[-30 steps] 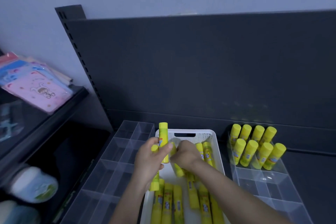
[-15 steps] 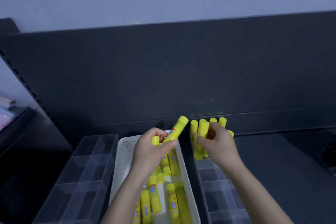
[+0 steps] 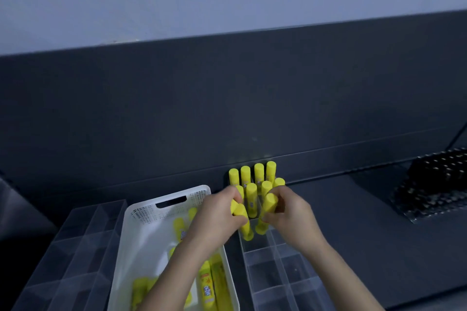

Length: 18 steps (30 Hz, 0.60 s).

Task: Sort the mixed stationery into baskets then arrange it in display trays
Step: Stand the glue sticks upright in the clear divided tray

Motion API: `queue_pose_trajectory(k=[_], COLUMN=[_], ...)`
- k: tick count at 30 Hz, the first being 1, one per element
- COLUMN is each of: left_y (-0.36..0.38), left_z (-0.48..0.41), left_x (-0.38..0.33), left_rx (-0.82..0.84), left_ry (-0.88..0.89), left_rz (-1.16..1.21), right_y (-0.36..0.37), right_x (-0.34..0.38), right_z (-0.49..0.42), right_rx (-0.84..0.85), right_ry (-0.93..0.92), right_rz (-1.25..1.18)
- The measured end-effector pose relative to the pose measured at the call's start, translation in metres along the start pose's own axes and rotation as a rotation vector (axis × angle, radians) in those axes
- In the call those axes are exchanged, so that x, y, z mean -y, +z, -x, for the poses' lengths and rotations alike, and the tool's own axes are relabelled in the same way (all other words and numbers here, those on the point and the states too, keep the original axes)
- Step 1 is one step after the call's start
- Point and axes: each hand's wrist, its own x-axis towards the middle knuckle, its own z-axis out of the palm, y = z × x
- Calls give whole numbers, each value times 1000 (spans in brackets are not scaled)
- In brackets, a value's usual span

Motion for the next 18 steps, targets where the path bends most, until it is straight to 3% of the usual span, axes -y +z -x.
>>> queue_pose_trajectory(k=[8, 18], left_y=[20, 7], left_z=[1, 4], left_x=[9, 16], left_rx=[36, -8], left_ry=[53, -27], left_rz=[-144, 58], right_y=[13, 8], right_x=[-4, 4], right_z=[-3, -3], right_rx=[145, 155], right_ry=[-124, -131], right_rz=[144, 208])
